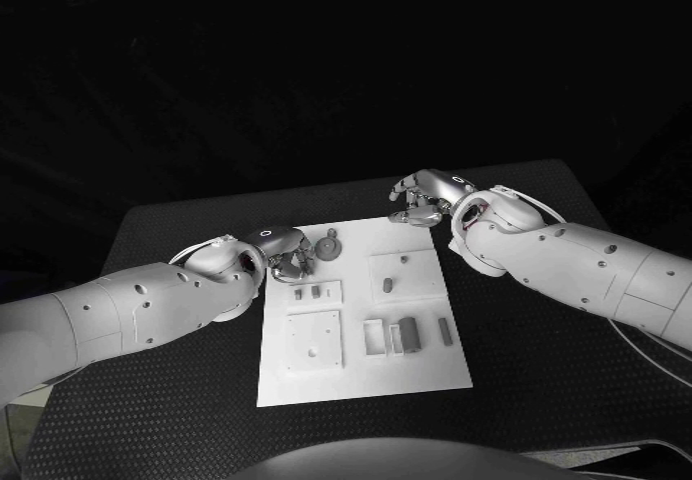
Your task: Assemble the parts on the task board
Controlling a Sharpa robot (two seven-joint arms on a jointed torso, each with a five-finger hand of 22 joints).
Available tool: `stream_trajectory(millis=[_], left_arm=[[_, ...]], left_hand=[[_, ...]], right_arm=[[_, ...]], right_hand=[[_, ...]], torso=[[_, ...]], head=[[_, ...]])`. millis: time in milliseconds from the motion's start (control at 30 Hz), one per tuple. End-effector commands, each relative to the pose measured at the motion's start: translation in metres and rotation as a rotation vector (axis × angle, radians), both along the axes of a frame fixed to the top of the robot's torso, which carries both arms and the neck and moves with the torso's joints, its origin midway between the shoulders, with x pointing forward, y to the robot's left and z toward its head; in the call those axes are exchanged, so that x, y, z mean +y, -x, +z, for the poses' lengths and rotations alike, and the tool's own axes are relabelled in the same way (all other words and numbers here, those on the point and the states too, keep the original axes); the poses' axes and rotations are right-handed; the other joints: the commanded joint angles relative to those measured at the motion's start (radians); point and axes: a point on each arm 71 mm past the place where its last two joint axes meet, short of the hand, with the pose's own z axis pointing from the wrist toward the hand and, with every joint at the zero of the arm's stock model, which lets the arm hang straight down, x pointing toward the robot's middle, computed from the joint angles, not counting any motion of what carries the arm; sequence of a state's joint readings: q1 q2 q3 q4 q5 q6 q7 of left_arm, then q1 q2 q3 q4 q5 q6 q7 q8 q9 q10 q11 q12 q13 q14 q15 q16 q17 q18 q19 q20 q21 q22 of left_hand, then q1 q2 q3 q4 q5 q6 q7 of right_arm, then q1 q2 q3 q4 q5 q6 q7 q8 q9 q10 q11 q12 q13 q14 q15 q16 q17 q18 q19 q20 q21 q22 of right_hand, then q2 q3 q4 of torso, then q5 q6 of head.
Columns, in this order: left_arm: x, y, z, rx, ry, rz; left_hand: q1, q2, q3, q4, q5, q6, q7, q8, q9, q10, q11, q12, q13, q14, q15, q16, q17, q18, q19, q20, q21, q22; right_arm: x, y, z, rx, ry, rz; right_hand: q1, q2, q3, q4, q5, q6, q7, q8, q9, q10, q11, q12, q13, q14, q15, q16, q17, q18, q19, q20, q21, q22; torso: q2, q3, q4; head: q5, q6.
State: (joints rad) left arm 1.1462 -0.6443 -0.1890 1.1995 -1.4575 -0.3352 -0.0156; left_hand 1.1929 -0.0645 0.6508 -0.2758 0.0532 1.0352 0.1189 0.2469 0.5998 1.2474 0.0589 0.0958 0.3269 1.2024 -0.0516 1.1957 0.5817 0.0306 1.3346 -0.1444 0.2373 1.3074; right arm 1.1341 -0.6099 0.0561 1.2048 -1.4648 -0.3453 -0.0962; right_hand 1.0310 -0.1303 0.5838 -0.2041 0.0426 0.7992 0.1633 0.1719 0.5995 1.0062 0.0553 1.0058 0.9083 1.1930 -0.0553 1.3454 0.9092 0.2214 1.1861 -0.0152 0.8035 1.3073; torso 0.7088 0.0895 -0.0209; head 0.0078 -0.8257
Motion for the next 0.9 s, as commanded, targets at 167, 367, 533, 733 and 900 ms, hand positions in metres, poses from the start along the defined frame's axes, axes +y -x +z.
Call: stream_trajectory(millis=[167,367,533,733,900], left_arm=[[-0.004,0.0042,-0.0063,0.043,-0.021,-0.027],[-0.0052,0.0046,-0.0061,0.044,-0.017,-0.03],[-0.0062,0.0048,-0.0062,0.045,-0.015,-0.031],[-0.0062,0.0049,-0.0067,0.049,-0.017,-0.031],[-0.0069,0.005,-0.0071,0.052,-0.018,-0.032]], left_hand=[[-0.009,0.003,-0.003,0.003,0.001,0.004,0.001,0.003,0.001,0.006,-0.001,-0.006,0.002,-0.003,-0.003,0.003,-0.001,0.048,-0.003,-0.007,0.002,0.021],[-0.01,0.002,-0.003,0.003,0.001,0.004,0.001,0.003,0.001,0.006,0.0,-0.007,0.002,-0.005,-0.003,0.003,-0.001,0.048,-0.004,-0.007,0.001,0.021],[-0.013,-0.004,-0.006,0.003,0.0,-0.002,0.003,0.0,-0.001,0.002,0.001,-0.011,0.002,-0.01,-0.001,0.002,-0.002,0.047,-0.007,-0.007,-0.001,0.021],[-0.017,-0.01,-0.009,0.006,0.0,-0.009,0.006,-0.003,-0.003,-0.004,0.004,-0.017,0.003,-0.015,0.001,0.001,-0.003,0.046,-0.01,-0.005,-0.003,0.021],[-0.018,-0.01,-0.009,0.006,0.0,-0.01,0.006,-0.003,-0.003,-0.004,0.004,-0.017,0.004,-0.016,0.001,0.001,-0.003,0.046,-0.01,-0.005,-0.003,0.021]], right_arm=[[0.0003,0.0002,-0.0004,0.003,0.001,0.005],[-0.0001,0.0002,-0.0003,0.003,0.001,0.004],[0.0002,0.0003,-0.0002,0.002,0.001,0.005],[-0.0004,0.0002,-0.0003,0.002,0.001,0.004],[-0.0001,0.0002,-0.0003,0.002,0.001,0.004]], right_hand=[[-0.004,0.004,-0.003,0.005,0.006,0.001,0.006,-0.004,-0.001,-0.008,0.0,0.002,-0.001,0.009,0.0,-0.006,0.001,0.04,-0.001,-0.009,-0.006,0.019],[-0.004,0.004,-0.003,0.005,0.006,0.001,0.006,-0.004,-0.001,-0.008,0.0,0.003,-0.001,0.009,0.0,-0.006,0.001,0.04,-0.001,-0.009,-0.006,0.019],[-0.004,0.004,-0.003,0.006,0.006,0.001,0.006,-0.004,-0.001,-0.008,0.0,0.003,-0.001,0.009,0.0,-0.006,0.001,0.04,-0.001,-0.009,-0.006,0.019],[-0.004,0.004,-0.003,0.006,0.006,0.001,0.006,-0.004,-0.001,-0.008,0.0,0.003,-0.002,0.009,0.0,-0.007,0.001,0.04,-0.001,-0.009,-0.006,0.019],[-0.004,0.004,-0.003,0.006,0.006,0.001,0.006,-0.004,-0.001,-0.008,0.0,0.003,-0.002,0.009,0.0,-0.007,0.001,0.04,-0.001,-0.009,-0.006,0.018]], torso=[[0.0,0.0,0.0005],[0.0,0.0,0.0],[0.0,0.0002,0.0007],[0.0,0.0002,-0.0002],[0.0,0.0006,0.0002]], head=[[-0.001,-0.001],[-0.001,0.0],[-0.001,0.0],[-0.003,-0.001],[-0.003,-0.001]])
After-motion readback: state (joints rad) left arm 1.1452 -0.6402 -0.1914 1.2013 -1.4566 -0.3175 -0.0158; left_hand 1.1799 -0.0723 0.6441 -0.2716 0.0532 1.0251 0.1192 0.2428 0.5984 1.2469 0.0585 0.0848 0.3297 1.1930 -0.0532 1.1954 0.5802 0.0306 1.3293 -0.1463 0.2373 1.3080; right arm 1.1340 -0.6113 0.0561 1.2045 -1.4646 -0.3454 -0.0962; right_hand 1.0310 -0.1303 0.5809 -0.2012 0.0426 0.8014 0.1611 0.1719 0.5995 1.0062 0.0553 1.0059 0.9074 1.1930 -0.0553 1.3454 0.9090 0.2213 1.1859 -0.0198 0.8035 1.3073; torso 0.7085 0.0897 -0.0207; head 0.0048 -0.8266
